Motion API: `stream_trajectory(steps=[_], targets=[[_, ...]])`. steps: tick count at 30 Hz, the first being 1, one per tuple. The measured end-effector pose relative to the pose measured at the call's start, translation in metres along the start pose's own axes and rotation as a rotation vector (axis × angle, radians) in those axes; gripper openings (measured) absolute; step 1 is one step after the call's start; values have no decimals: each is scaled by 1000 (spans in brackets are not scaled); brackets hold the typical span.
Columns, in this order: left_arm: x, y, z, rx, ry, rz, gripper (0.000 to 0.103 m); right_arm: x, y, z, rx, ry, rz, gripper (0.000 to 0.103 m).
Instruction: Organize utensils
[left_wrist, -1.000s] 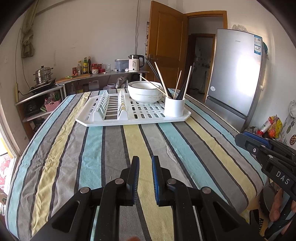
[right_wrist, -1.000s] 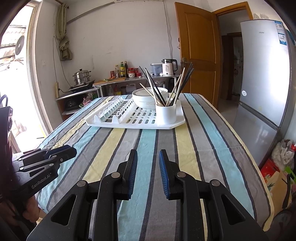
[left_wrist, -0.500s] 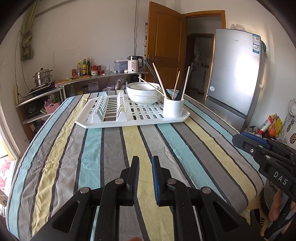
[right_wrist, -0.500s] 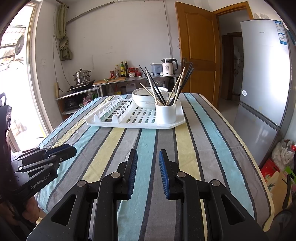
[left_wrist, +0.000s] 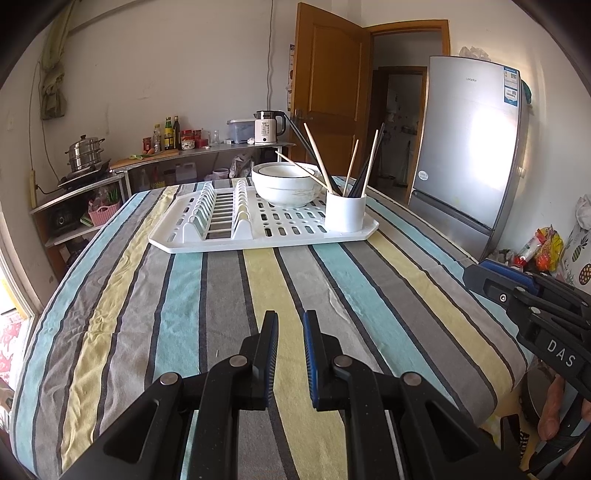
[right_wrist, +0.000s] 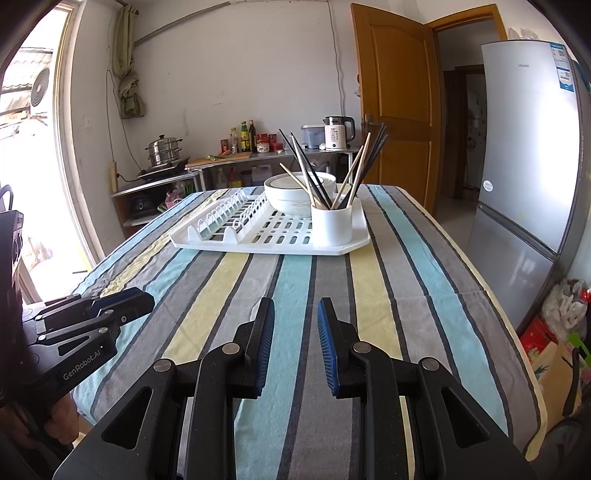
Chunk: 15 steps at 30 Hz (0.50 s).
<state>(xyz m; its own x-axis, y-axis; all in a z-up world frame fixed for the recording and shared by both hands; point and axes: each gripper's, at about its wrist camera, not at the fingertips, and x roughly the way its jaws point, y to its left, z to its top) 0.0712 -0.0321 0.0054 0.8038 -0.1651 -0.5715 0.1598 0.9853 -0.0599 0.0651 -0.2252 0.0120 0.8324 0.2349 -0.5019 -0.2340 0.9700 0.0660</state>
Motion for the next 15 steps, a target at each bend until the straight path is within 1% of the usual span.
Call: stream_trajectory(steps=[5,15], targets=[[0,-1,-2,7,-11,8,13,0,0,0,1,1,0,25],[-2,-1,-3,1,-25,-1,13,0,0,-3,2,2,0,25]])
